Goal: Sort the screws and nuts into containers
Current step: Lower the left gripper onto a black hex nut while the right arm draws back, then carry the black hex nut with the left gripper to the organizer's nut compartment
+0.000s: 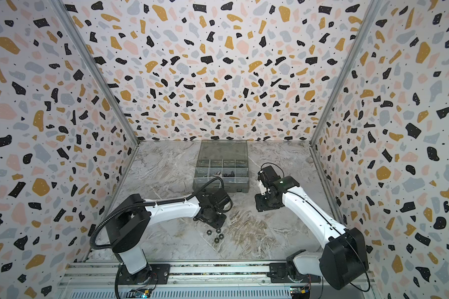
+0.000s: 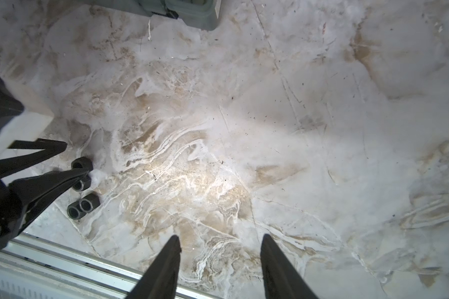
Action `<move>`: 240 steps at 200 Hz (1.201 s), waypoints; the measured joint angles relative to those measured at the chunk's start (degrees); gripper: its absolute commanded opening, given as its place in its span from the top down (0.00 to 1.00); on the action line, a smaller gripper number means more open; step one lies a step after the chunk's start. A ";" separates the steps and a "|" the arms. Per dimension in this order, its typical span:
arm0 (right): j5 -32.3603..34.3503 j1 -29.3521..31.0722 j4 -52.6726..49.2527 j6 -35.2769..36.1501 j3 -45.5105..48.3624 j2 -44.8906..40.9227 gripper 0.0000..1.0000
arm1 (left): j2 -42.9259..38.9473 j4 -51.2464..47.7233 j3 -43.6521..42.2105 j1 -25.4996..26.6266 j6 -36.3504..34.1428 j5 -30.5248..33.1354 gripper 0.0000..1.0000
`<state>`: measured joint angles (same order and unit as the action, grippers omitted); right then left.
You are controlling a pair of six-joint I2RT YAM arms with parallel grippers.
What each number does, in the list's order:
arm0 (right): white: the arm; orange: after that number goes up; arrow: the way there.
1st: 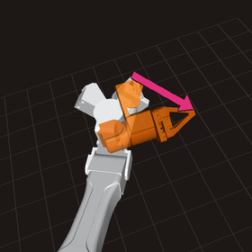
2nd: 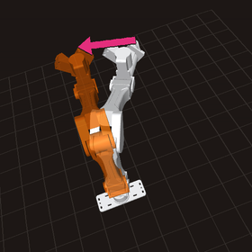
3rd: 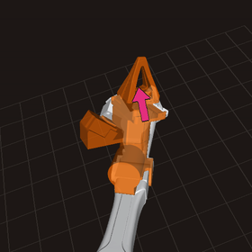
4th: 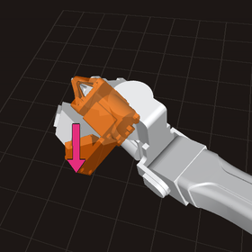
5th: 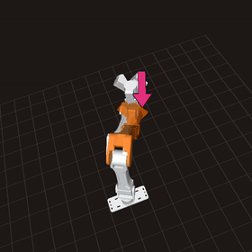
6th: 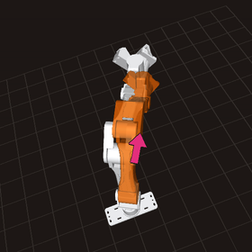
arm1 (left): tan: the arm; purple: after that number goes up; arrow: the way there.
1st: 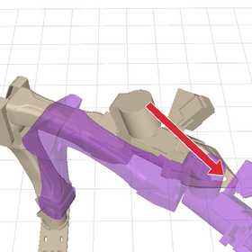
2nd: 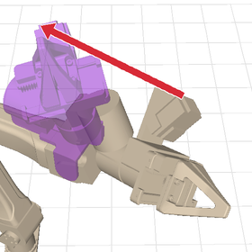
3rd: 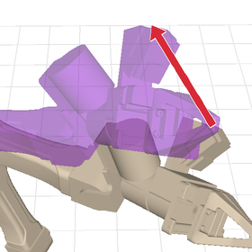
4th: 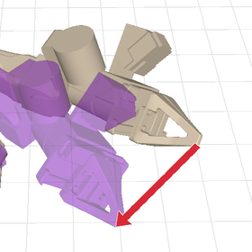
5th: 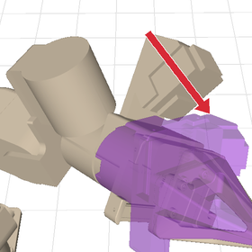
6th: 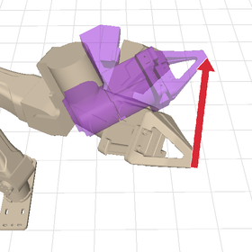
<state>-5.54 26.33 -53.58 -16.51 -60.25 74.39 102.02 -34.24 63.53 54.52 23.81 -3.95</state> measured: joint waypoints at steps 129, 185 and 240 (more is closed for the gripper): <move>-0.66 -0.13 0.02 0.13 0.00 1.49 0.48 | 1.22 0.24 -0.15 1.05 2.08 1.46 0.79; 0.13 -0.66 -0.44 0.26 -2.95 2.71 0.48 | 4.13 -5.90 7.41 0.24 -0.50 4.68 0.82; 1.09 -2.67 -0.42 0.35 -4.81 1.73 0.48 | 6.36 -12.11 23.80 -8.48 -5.22 8.33 0.82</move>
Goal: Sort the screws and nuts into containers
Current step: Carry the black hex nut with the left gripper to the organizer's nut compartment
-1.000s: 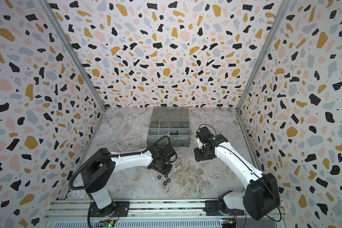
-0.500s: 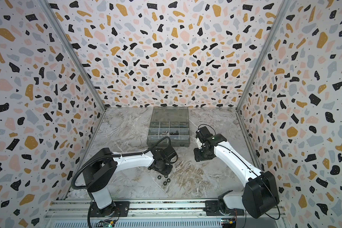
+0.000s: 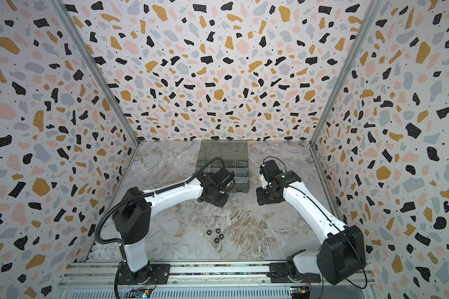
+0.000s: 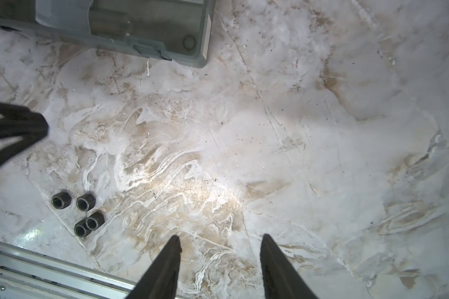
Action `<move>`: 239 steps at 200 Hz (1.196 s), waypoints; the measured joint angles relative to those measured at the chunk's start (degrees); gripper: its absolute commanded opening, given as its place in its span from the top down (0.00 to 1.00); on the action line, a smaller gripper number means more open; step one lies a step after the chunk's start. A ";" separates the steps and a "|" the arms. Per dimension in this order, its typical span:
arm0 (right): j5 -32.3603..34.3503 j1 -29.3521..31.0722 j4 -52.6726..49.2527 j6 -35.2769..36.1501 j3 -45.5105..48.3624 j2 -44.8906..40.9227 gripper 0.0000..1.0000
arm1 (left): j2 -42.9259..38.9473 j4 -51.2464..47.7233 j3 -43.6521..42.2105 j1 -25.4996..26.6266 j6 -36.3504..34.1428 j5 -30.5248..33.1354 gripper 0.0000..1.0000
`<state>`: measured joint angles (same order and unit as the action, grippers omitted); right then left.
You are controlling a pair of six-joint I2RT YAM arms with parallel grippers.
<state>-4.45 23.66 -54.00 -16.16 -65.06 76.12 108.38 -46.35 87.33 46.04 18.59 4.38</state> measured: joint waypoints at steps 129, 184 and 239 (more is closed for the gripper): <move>1.90 -0.90 -0.07 -0.09 -3.41 1.27 0.48 | 10.99 -5.51 20.63 -6.19 -5.90 1.44 0.83; 2.49 -0.90 -0.26 -0.07 -5.73 4.55 0.48 | 10.80 -4.09 16.28 -7.98 -6.19 0.24 0.83; 2.54 -0.90 -0.63 0.02 -8.55 7.91 0.48 | 10.45 -2.80 12.44 -10.82 -7.15 -0.87 0.84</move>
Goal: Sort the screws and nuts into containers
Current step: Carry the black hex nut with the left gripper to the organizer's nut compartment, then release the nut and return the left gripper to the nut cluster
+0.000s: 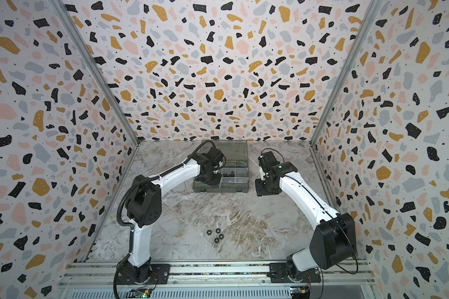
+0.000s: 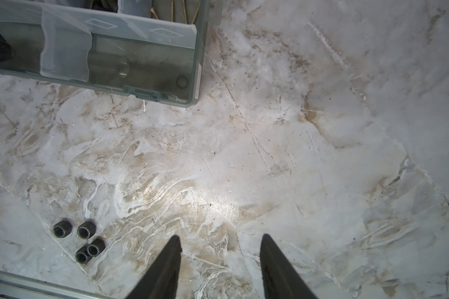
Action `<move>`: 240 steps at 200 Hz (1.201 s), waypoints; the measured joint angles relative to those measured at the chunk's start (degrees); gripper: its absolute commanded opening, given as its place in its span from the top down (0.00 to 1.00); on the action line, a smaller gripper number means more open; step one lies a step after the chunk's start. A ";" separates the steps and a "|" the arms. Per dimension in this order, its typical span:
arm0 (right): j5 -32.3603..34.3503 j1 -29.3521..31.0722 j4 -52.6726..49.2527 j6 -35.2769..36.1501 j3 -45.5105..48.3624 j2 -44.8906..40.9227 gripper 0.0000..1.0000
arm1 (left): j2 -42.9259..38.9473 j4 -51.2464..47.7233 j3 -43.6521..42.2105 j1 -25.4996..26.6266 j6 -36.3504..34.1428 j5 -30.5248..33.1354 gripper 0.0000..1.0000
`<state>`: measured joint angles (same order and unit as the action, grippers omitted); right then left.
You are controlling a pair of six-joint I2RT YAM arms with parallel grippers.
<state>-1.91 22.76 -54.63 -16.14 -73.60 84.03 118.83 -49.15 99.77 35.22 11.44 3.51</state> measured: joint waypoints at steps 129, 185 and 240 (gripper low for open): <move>0.17 0.00 -0.50 1.99 -3.30 3.80 0.49 | -2.93 5.62 -8.87 -1.68 -0.04 -1.44 0.82; 0.15 0.00 -0.48 2.12 -3.30 3.80 0.49 | -3.34 8.83 -11.19 -2.16 0.13 -1.49 0.82; 0.04 -0.02 -0.48 2.10 -3.30 3.78 0.49 | -3.65 9.03 -11.39 -2.64 -0.02 -1.46 0.50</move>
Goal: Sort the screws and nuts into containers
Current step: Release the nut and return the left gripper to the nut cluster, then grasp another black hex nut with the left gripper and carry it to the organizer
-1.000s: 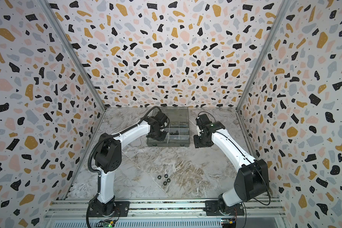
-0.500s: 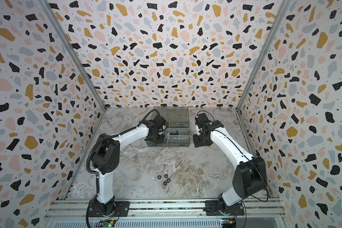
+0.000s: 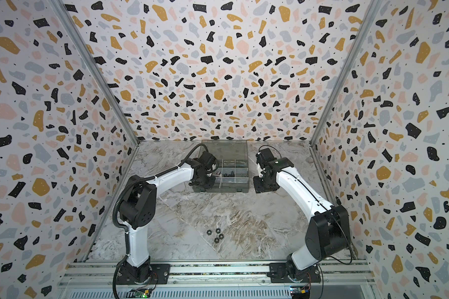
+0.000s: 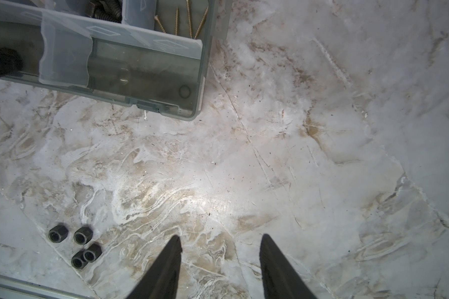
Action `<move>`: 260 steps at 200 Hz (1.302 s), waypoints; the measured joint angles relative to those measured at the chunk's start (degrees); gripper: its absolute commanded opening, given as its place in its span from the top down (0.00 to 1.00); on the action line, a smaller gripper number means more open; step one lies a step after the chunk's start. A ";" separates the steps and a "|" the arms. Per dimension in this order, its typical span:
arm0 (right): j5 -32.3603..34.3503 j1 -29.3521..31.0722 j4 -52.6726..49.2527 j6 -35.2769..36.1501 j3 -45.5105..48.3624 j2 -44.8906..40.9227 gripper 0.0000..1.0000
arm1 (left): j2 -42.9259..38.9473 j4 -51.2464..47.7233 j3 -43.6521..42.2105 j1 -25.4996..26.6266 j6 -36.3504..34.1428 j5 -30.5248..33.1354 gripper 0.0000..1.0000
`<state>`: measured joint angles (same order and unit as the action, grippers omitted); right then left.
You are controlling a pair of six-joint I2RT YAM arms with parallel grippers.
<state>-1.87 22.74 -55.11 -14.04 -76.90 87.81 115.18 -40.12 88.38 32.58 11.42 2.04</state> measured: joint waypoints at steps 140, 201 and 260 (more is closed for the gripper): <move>-2.36 2.56 1.07 0.02 2.40 -1.75 0.48 | -20.70 -3.61 -22.29 7.58 3.74 -3.78 0.52; -3.69 5.95 1.60 -0.70 7.28 -5.14 0.48 | -21.42 0.02 -29.42 16.70 6.40 -6.25 0.53; -3.26 6.43 0.63 -1.31 8.50 -8.52 0.48 | -21.38 4.42 -32.15 20.41 7.39 -8.02 0.56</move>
<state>-5.13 29.17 -54.48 -15.35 -68.40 79.29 93.80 -35.70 56.23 52.99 18.81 -5.98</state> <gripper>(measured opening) 0.521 0.450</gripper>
